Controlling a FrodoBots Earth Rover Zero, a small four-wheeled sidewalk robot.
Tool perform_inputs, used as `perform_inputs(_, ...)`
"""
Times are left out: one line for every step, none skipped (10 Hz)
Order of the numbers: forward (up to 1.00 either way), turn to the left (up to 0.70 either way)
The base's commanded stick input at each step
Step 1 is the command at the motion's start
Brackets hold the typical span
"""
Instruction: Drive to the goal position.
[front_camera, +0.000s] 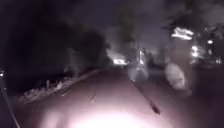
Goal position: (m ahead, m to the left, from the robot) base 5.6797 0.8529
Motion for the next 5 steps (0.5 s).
perform_inputs(0.50,0.00)
perform_inputs(0.50,0.00)
perform_inputs(0.50,0.00)
perform_inputs(0.50,0.02)
perform_inputs(0.50,0.01)
